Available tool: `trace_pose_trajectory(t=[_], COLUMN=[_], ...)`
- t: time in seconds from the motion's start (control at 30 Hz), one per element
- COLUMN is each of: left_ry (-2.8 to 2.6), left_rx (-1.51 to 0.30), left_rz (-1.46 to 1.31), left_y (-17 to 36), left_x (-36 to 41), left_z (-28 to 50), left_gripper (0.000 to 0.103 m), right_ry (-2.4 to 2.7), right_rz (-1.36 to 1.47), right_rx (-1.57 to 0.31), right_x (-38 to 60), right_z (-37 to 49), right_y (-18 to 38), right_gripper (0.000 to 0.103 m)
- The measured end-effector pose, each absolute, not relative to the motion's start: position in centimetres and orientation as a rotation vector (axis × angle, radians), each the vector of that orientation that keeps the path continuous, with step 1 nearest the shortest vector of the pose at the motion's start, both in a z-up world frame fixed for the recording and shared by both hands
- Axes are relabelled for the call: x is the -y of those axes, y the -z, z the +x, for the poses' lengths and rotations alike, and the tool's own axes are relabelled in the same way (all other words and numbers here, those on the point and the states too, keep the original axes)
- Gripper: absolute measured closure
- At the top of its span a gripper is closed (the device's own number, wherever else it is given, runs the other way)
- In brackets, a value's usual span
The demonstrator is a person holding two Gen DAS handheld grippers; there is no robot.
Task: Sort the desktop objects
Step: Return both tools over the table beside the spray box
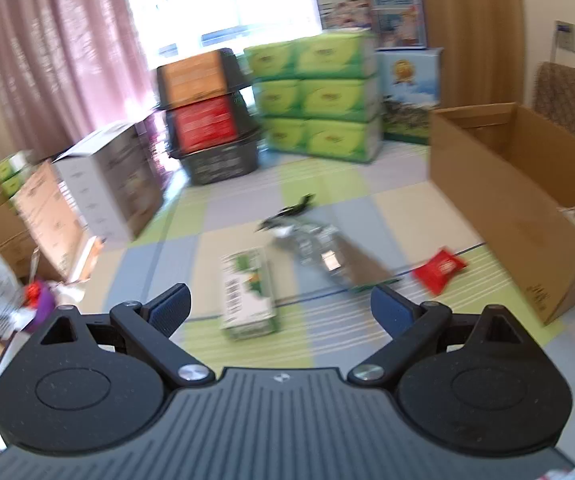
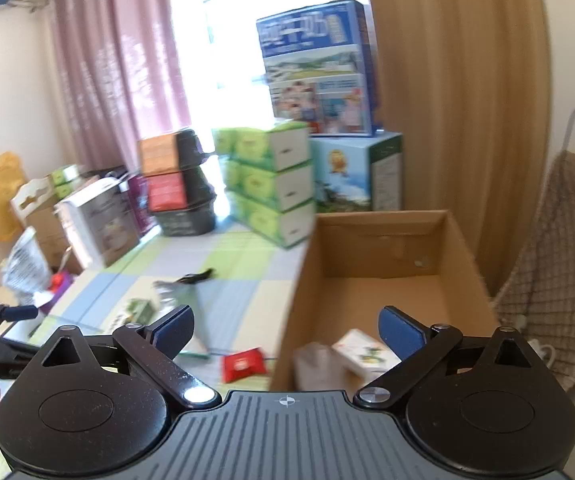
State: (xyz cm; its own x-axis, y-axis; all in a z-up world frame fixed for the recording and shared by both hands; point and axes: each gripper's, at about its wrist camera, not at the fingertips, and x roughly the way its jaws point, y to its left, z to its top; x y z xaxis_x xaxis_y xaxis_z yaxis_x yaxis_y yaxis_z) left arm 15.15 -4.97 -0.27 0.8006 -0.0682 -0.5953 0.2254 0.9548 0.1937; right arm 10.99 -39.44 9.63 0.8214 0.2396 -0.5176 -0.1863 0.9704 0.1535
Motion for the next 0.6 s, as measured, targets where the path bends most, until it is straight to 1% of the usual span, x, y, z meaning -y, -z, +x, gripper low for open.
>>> trace_pose_trajectory(t=[0.37,0.6], left_ry=[0.074,0.069], left_rx=[-0.63,-0.63], left_rz=[0.211,0.178], left_y=[1.8,4.0], left_x=[-1.0,-3.0], left_z=[14.5,14.9], left_gripper=[0.008,0.008], right_ry=[-0.334,-0.353], right_rz=[0.056,0.023], right_rx=[-0.569,-0.577], right_x=[31.6,27.1], right_z=[10.1,10.6], right_y=[-8.0,-5.0], right_gripper=[0.003,0.003])
